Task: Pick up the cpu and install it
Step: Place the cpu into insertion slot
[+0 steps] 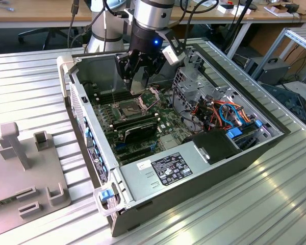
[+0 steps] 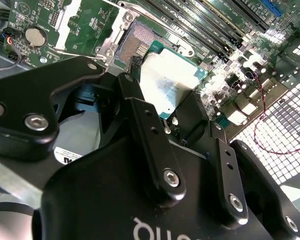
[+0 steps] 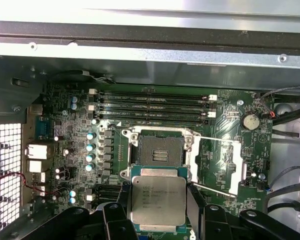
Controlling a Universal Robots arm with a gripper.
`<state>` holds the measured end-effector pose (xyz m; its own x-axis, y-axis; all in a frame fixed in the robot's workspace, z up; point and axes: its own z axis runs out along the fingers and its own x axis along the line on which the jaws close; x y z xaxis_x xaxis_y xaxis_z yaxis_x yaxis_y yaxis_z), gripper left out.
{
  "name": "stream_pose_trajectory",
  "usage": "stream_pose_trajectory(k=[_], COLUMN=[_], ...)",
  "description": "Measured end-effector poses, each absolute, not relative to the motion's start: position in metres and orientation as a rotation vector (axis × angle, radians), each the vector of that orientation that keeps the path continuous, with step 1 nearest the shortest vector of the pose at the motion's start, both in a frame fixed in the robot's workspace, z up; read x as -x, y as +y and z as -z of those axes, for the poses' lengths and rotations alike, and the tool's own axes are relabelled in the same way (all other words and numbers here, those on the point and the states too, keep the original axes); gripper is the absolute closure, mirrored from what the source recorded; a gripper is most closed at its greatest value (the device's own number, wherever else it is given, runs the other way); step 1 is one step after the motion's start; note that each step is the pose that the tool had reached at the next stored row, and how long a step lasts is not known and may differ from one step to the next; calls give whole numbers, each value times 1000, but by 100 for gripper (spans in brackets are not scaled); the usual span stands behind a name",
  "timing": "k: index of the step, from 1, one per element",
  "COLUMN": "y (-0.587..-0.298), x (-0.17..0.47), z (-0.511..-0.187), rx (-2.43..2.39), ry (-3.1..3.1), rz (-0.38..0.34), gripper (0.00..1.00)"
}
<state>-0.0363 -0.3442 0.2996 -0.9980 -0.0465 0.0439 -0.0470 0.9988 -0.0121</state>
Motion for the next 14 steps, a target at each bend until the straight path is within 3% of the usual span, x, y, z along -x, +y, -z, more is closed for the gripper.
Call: stream_pose_trajectory(k=[14], y=[-344], x=[36], z=[-299], rx=[48], ry=[-3097], rz=[-18], gripper=[47])
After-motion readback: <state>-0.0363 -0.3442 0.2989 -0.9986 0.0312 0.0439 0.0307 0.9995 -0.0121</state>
